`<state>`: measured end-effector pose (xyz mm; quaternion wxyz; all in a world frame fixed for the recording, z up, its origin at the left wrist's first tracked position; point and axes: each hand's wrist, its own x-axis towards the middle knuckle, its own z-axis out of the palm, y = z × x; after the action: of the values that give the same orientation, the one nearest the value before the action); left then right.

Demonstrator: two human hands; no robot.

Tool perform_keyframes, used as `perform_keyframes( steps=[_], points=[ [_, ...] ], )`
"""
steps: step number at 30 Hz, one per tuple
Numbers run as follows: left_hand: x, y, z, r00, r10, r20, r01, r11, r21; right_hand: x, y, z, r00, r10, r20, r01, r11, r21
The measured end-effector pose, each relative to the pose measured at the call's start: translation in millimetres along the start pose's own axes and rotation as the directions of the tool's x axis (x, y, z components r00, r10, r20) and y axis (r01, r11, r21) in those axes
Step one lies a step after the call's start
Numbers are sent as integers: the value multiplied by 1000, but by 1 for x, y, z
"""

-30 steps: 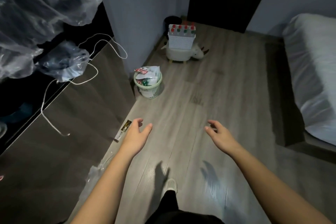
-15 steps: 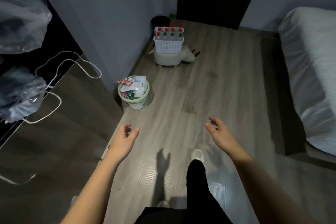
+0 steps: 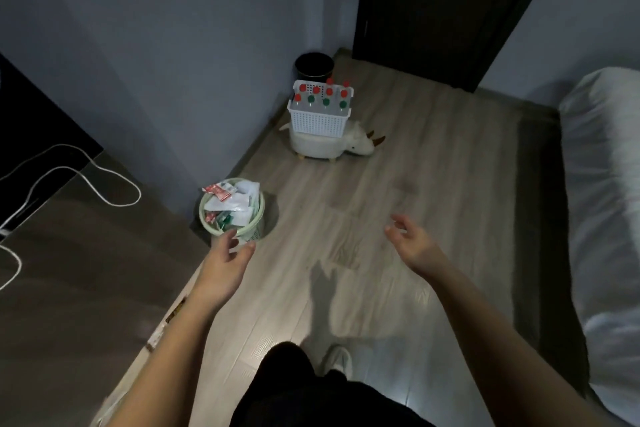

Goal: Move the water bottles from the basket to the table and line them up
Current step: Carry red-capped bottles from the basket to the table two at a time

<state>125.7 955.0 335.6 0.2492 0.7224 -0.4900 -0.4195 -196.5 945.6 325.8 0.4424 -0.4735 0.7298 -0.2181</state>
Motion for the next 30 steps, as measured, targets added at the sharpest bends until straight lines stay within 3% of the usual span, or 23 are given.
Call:
perform_keyframes(
  steps=[9, 24, 30],
  points=[
    [101, 60, 46, 999, 39, 18, -38, 999, -37, 103, -28, -32, 997, -61, 55, 66, 994, -92],
    [418, 208, 65, 992, 79, 103, -72, 995, -63, 370, -139, -97, 1000, -11, -20, 9, 990, -142],
    [493, 251, 90, 982, 120, 146, -120, 993, -12, 450, -160, -109, 1000, 5, -22, -10, 977, -213]
  ],
)
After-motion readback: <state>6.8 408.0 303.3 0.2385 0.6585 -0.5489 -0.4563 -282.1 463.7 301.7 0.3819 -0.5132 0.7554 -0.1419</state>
